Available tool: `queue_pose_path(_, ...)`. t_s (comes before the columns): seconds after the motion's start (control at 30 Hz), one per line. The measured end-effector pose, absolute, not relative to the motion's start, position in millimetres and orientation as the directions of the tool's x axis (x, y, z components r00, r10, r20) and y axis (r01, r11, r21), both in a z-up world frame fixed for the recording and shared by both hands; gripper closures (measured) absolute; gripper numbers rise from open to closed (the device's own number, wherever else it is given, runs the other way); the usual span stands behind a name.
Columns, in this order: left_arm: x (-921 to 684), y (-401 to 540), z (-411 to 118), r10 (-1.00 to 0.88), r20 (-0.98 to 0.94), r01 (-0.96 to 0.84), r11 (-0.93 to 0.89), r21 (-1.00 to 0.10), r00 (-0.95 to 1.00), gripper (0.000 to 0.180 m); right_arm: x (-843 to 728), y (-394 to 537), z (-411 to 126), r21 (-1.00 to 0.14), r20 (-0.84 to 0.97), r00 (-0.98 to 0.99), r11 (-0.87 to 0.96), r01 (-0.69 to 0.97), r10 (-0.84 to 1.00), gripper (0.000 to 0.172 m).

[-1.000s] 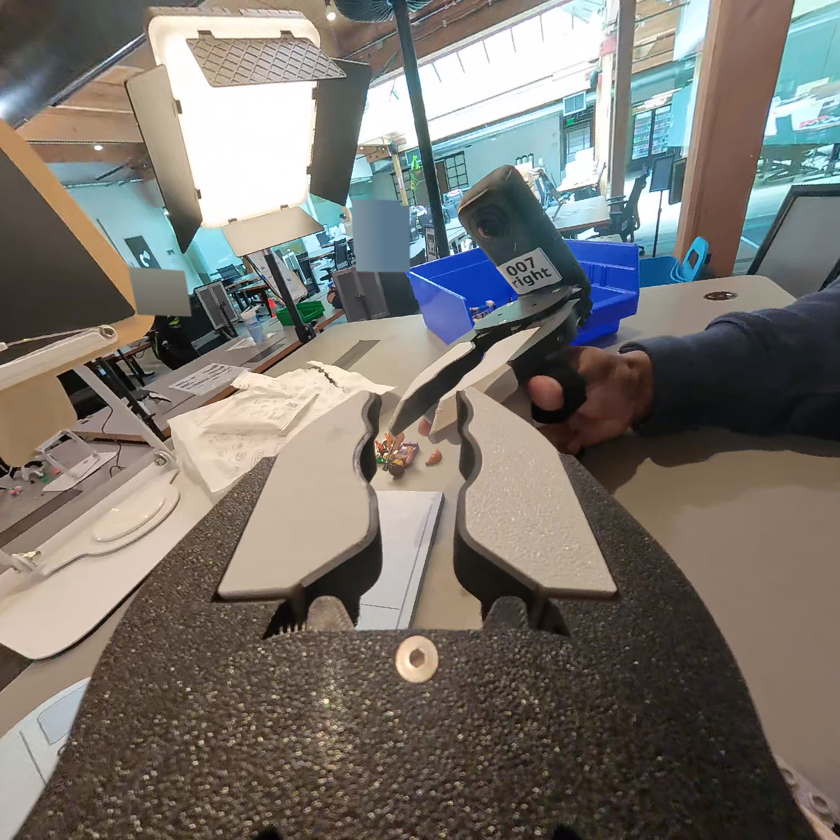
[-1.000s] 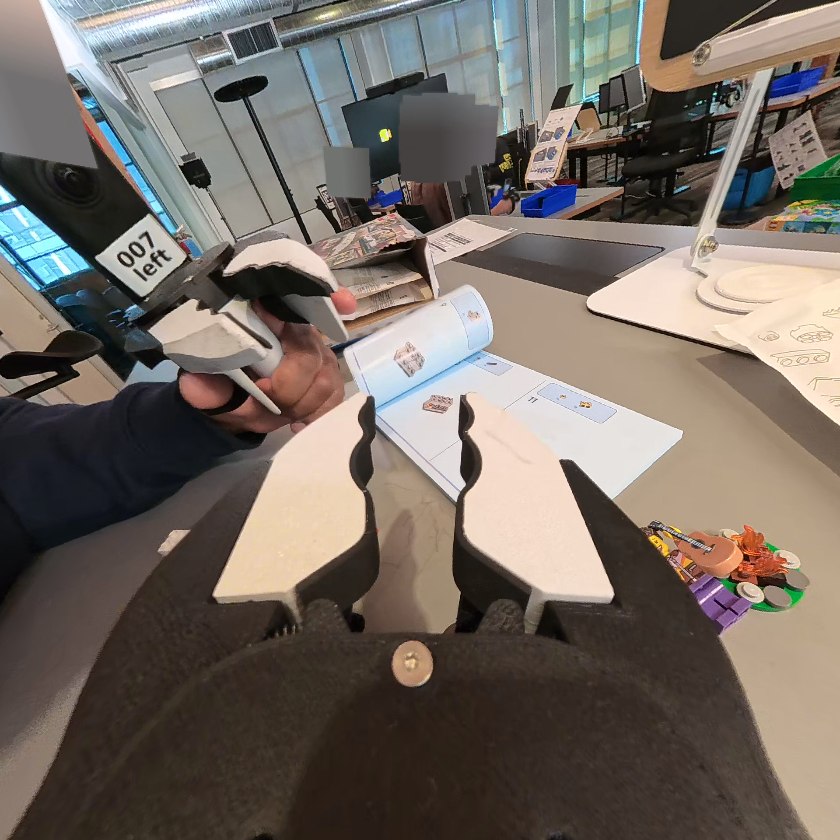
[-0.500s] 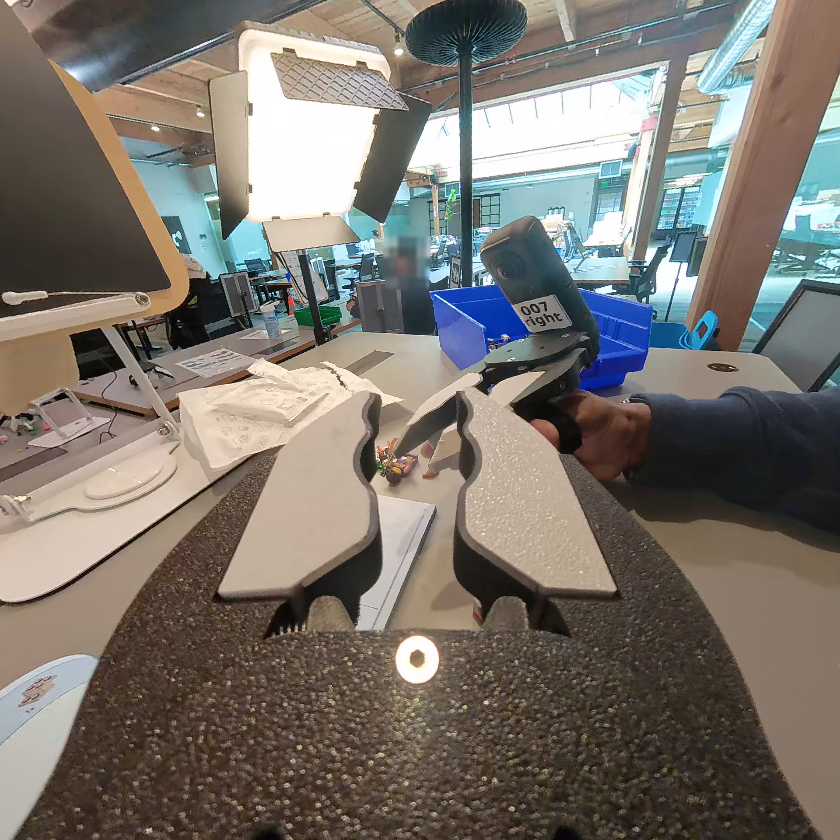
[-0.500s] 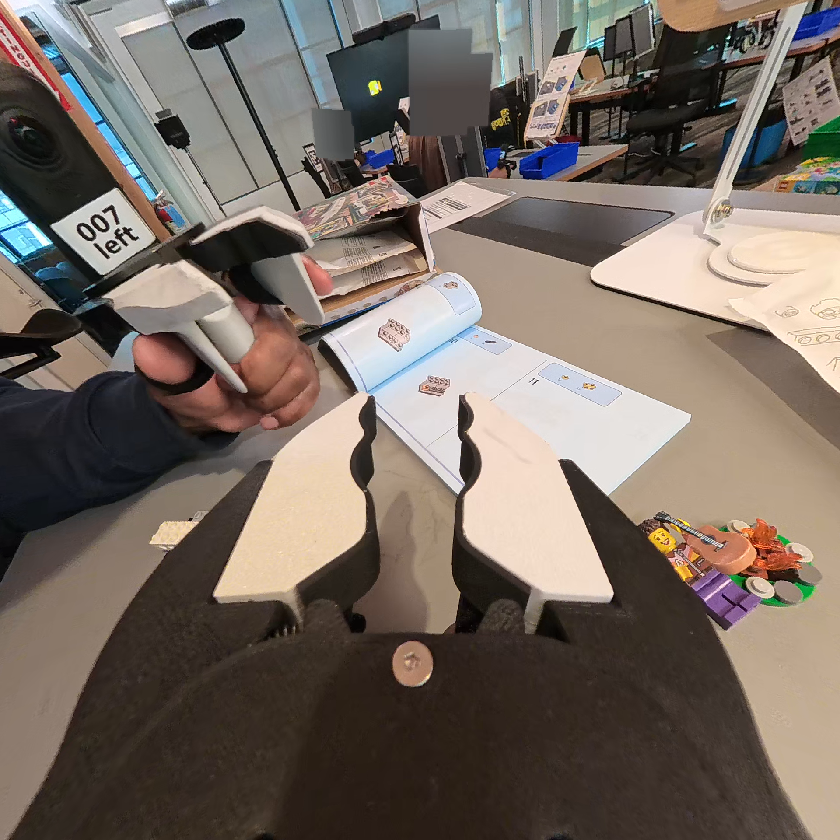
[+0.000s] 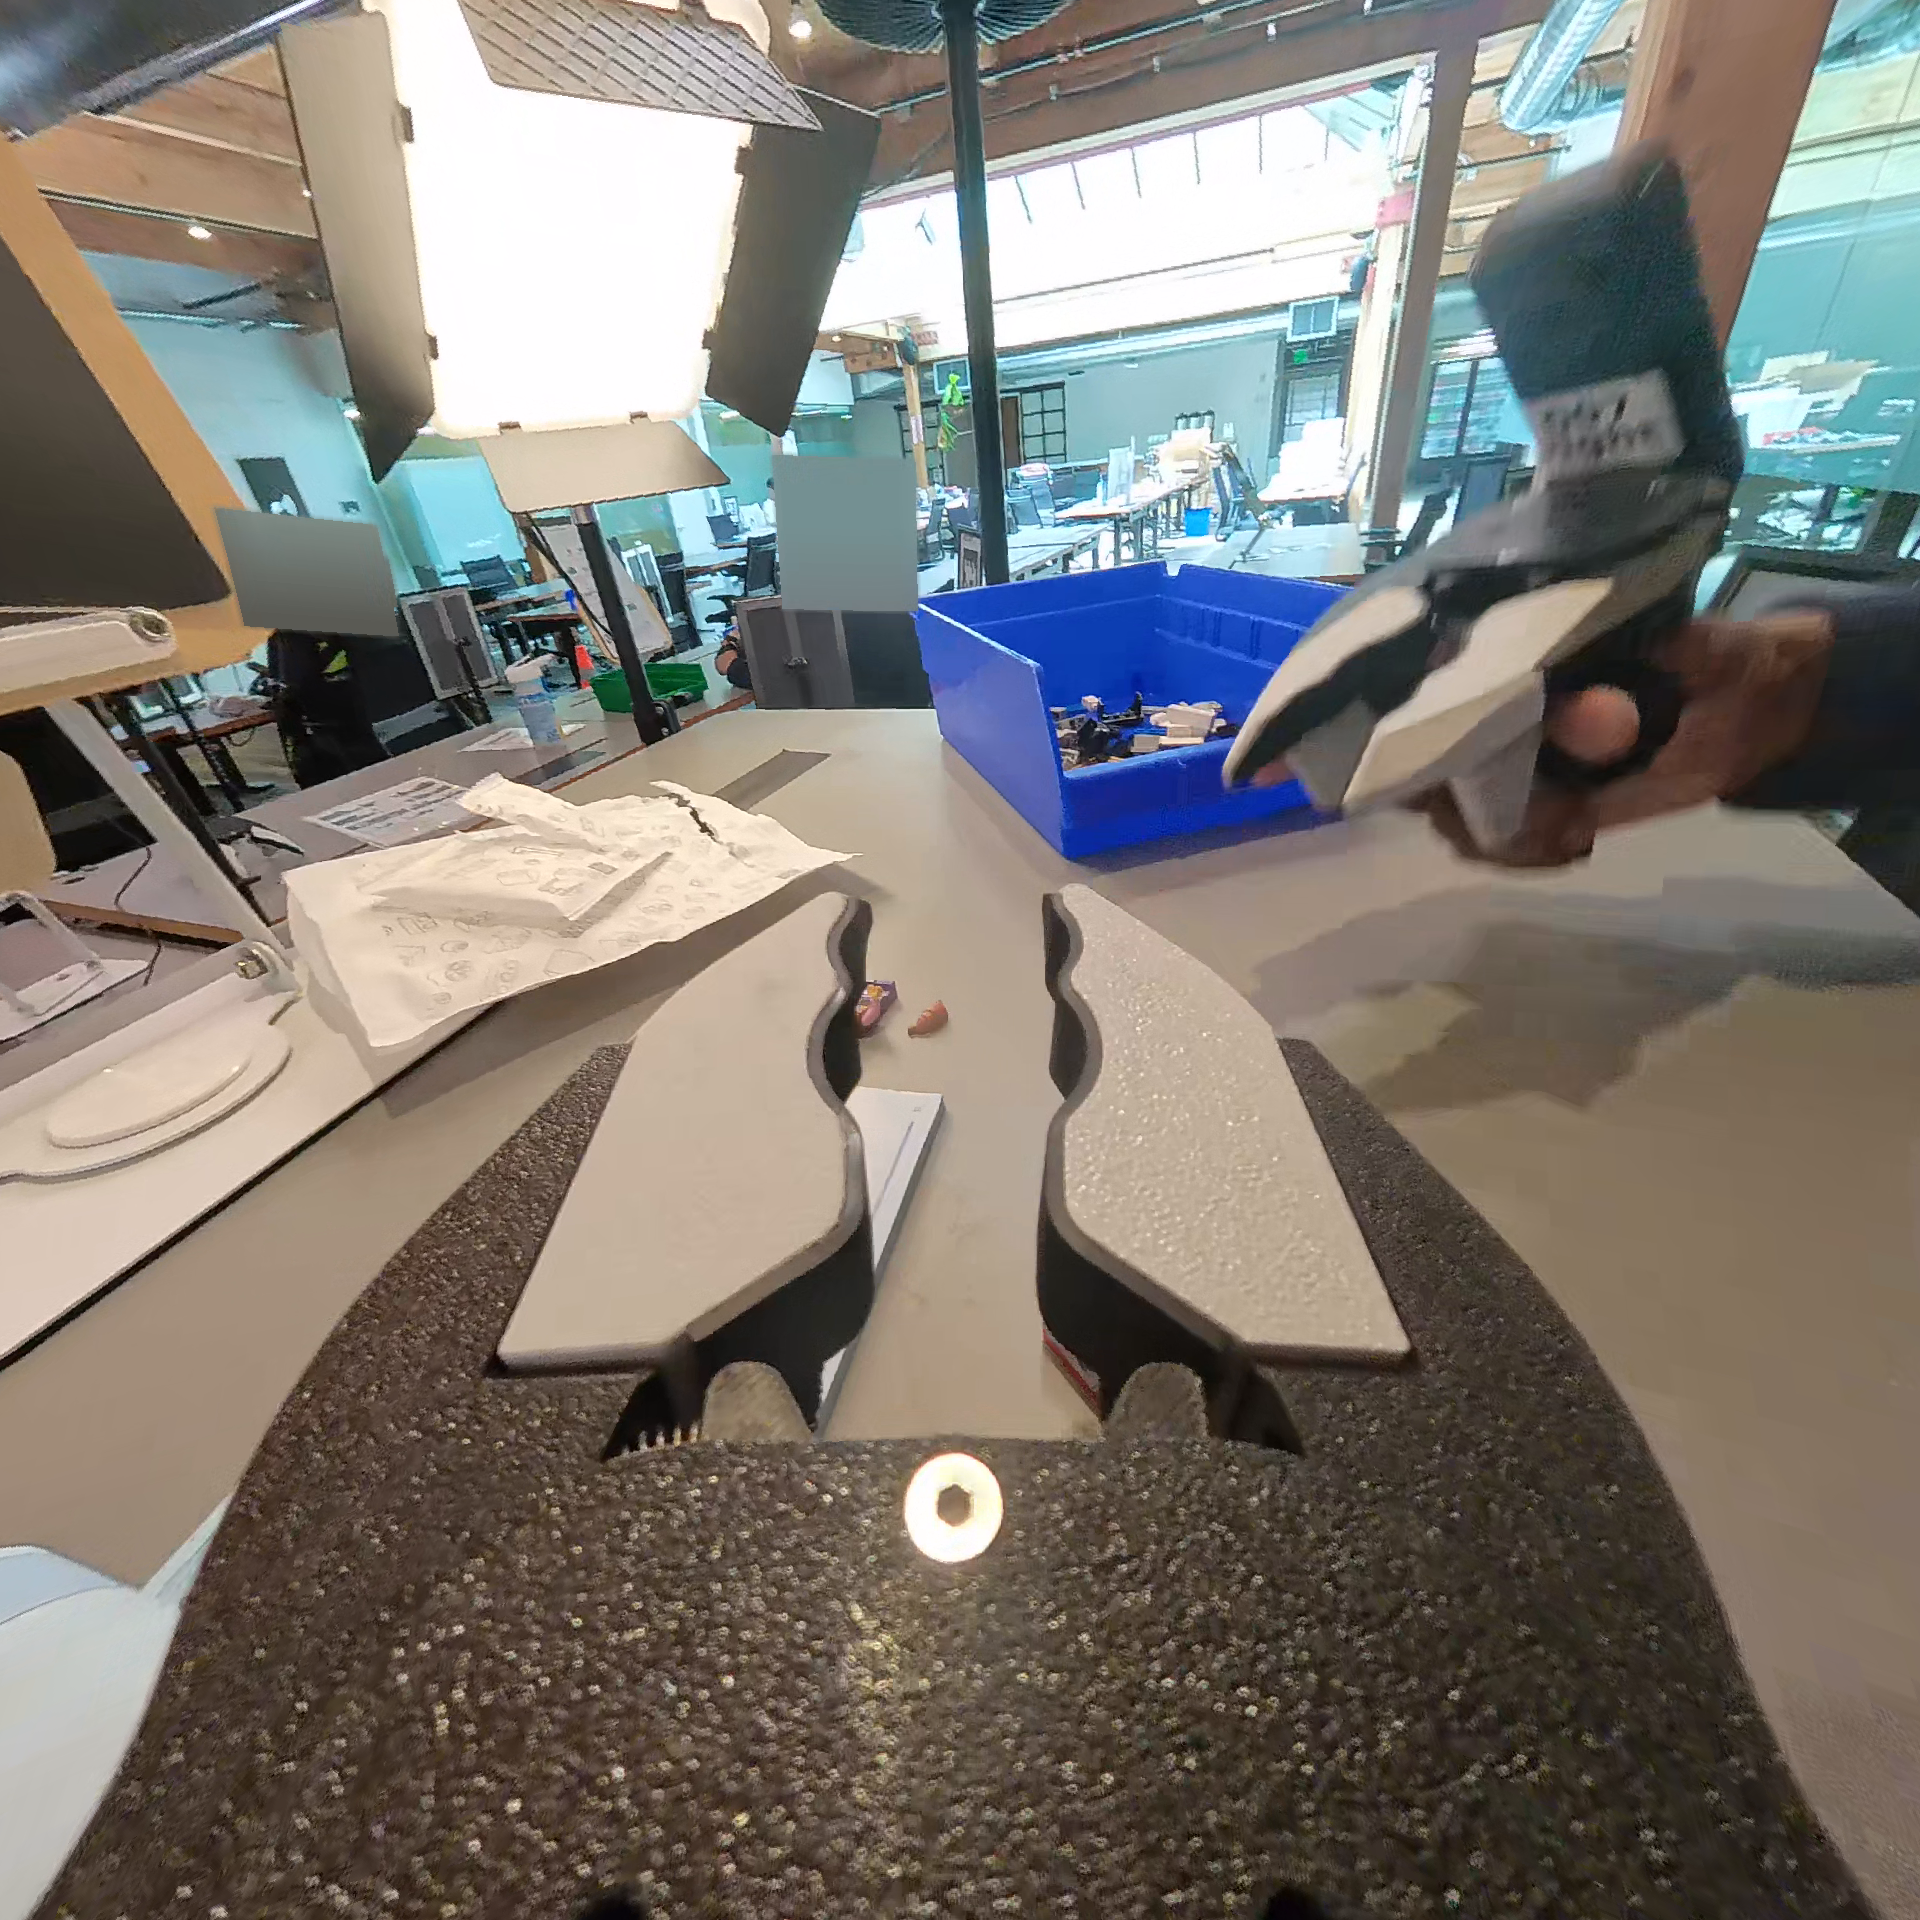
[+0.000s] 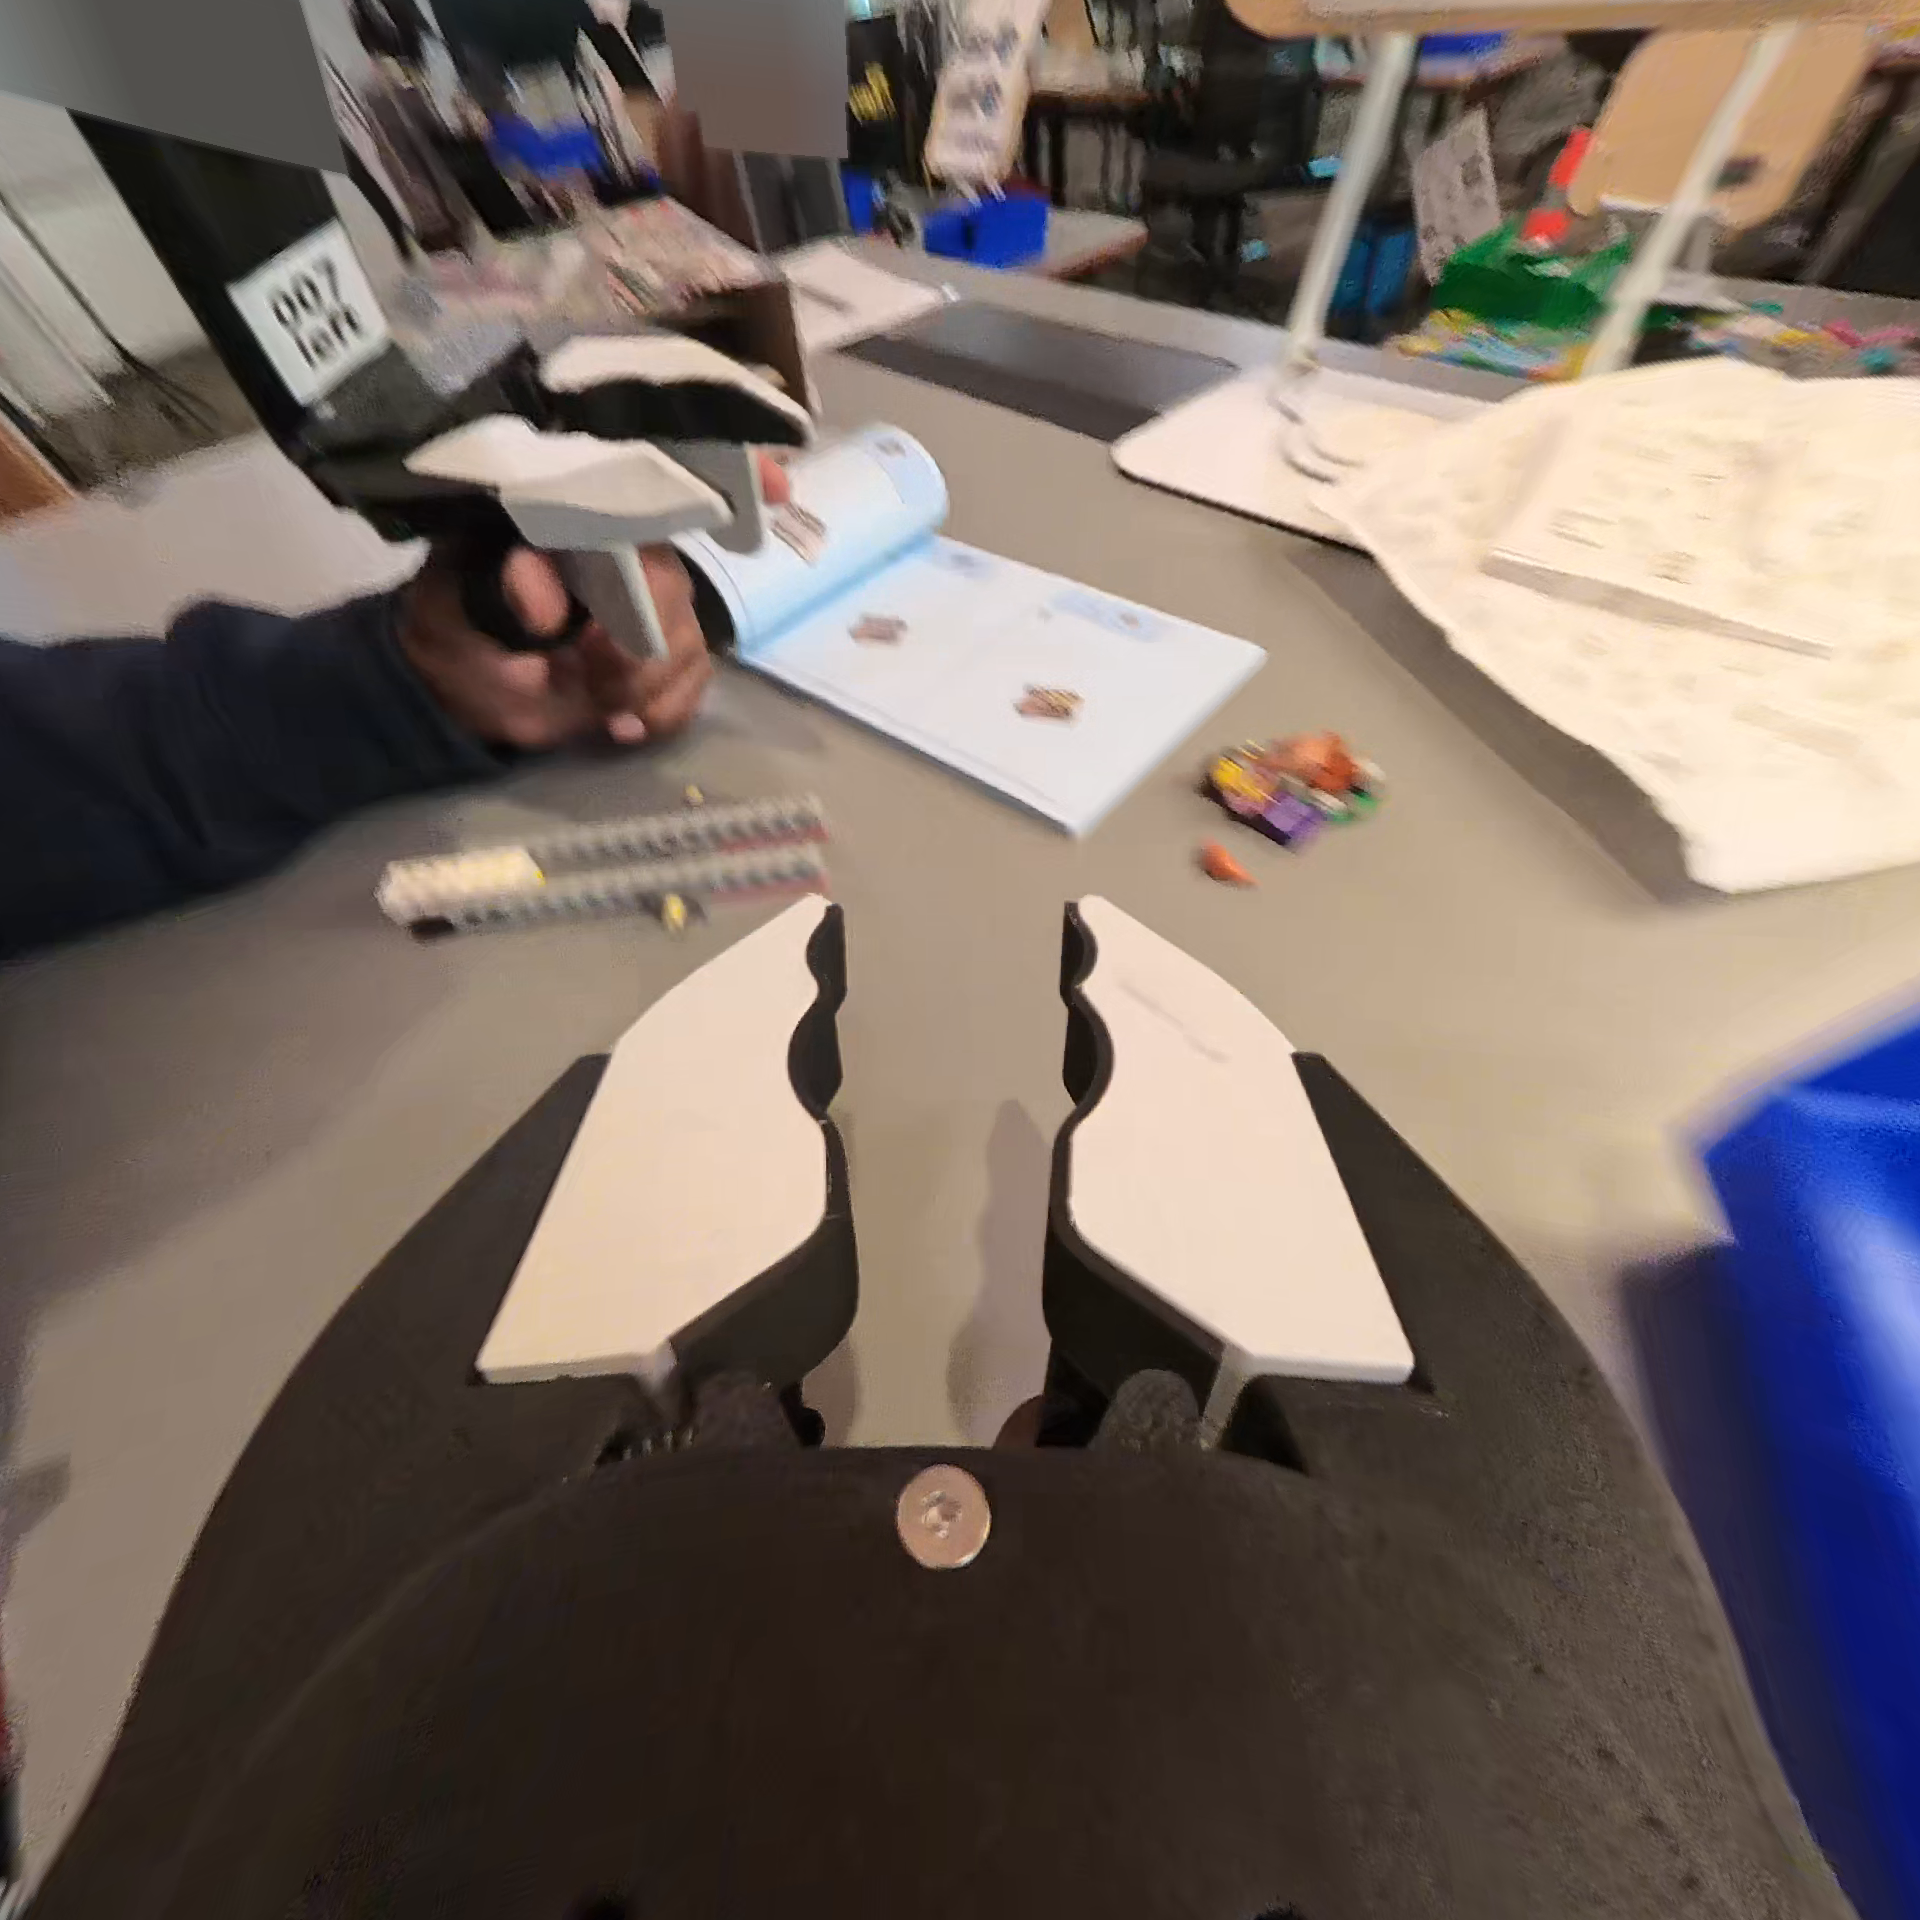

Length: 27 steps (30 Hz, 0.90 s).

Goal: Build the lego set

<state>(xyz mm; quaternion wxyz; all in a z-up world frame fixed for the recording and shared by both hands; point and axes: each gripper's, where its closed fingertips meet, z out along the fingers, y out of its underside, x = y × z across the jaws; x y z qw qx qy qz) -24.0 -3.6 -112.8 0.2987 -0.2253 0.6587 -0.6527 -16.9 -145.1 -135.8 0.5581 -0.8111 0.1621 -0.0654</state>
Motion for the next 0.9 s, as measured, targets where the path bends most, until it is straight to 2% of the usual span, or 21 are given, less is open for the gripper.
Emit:
queue_pose_path(0.13, -27.2, -4.3, -111.3, -0.676, -0.103, 0.116, 0.027, -0.993, -0.730, 0.148, 34.2, -263.4, -96.9, -0.852, 0.115, 0.875, -0.499, -0.156, -0.470, 0.130)
queue_pose_path(0.27, -23.8, 5.7, -105.6, -0.697, -0.057, 0.116, -0.038, -0.992, -0.715, 0.148, 80.8, -343.4, -81.6, -0.770, 0.209, 0.814, -0.604, -0.205, -0.542, 0.130)
queue_pose_path(0.37, -22.5, 3.1, -107.9, -0.693, -0.066, 0.109, -0.019, -0.994, -0.718, 0.148, 100.7, -363.2, -88.2, -0.712, 0.277, 0.800, -0.673, -0.201, -0.532, 0.130)
queue_pose_path(0.5, -21.2, 3.5, -108.5, -0.699, -0.069, 0.109, -0.013, -0.994, -0.712, 0.148, 136.2, -369.1, -96.6, -0.670, 0.292, 0.808, -0.713, -0.209, -0.512, 0.130)
queue_pose_path(0.67, -22.2, 3.4, -108.2, -0.697, -0.075, 0.115, -0.011, -0.993, -0.713, 0.148, 187.7, -388.0, -109.5, -0.552, 0.283, 0.834, -0.792, -0.262, -0.473, 0.132)
queue_pose_path(0.77, -22.6, 3.5, -108.7, -0.698, -0.077, 0.114, -0.006, -0.993, -0.712, 0.148, 188.2, -398.2, -127.7, -0.394, 0.184, 0.878, -0.851, -0.346, -0.442, 0.137)
queue_pose_path(0.9, -22.3, 4.3, -108.4, -0.700, -0.073, 0.112, -0.010, -0.994, -0.711, 0.148, 151.5, -405.1, -162.3, -0.046, 0.028, 0.942, -0.942, -0.332, -0.333, 0.139)
